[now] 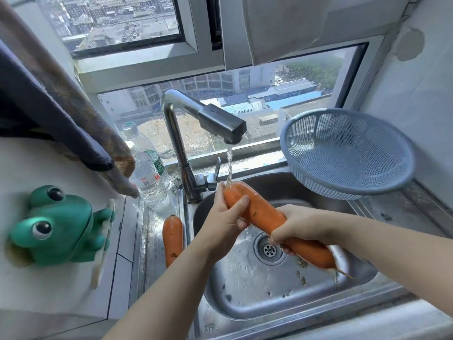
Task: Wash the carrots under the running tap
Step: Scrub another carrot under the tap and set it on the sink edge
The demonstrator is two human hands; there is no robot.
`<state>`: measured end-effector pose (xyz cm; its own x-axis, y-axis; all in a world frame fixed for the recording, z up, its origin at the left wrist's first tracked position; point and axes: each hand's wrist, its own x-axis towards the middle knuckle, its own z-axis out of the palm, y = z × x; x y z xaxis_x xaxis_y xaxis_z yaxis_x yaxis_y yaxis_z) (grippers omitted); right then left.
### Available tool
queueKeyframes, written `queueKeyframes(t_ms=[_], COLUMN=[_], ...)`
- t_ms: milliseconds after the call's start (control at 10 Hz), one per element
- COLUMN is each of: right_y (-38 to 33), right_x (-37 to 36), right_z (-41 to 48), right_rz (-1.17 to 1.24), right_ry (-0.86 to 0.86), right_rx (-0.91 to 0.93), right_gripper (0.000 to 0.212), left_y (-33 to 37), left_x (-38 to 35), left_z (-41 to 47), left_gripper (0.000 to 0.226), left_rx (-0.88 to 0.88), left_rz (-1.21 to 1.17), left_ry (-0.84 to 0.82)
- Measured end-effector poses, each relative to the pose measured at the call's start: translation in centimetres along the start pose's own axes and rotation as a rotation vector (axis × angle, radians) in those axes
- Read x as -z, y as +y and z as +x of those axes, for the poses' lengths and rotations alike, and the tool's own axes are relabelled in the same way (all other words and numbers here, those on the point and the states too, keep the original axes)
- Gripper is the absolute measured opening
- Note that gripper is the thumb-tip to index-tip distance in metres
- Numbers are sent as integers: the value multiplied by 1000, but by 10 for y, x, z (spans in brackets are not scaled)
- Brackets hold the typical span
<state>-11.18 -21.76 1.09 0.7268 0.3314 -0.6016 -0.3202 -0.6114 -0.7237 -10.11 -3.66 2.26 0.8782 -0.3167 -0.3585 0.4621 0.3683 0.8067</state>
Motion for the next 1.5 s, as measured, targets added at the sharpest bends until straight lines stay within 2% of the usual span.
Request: queueKeyframes(t_ms=[100, 200, 300, 400, 500, 700, 900, 1000, 1100, 1200, 1300, 1400, 1500], right_y=[-36, -41, -42, -41, -42, -51, -44, -46, -50, -50, -47, -46, -50], right_x=[-5, -11, -12, -9, -10, -17, -8, -13, -15, -7, -2, -7, -13], right_z=[-45, -32, -27, -31, -32, -29, -30, -27, -26, -26, -26, -25, -24], right_rz=[95, 145, 133, 176, 176, -2, 56, -11, -53, -10, 51, 0, -92], right_ry=[-44, 13, 2, -25, -36, 64, 12, 70, 112, 72, 20, 38, 97], right_rx=[29, 26, 9, -9, -3, 29, 18, 48, 77, 58, 24, 37, 70], right_gripper=[10, 15, 16, 18, 18, 18, 18, 18, 19, 18, 21, 21, 20], left_y=[0, 2, 6, 12, 19, 13, 19, 19, 17, 21, 28, 27, 18], left_x=[0, -6, -9, 5, 15, -2, 14, 6, -4, 0, 13, 10, -1], left_z=[-1, 3, 3, -2, -8, -4, -10, -11, -6, -4, -5, -7, -1], left_gripper=[84, 46, 31, 59, 79, 56, 92, 76, 66, 69, 88, 90, 73], left_rx=[-57, -114, -91, 27, 76, -26, 45, -24, -67, -22, 60, 33, -46], left_rz=[136, 262, 259, 34, -98, 180, -43, -18, 148, 167, -15, 30, 182], left_ry=[16, 159, 206, 3, -110, 136, -91, 12, 131, 87, -61, -39, 153])
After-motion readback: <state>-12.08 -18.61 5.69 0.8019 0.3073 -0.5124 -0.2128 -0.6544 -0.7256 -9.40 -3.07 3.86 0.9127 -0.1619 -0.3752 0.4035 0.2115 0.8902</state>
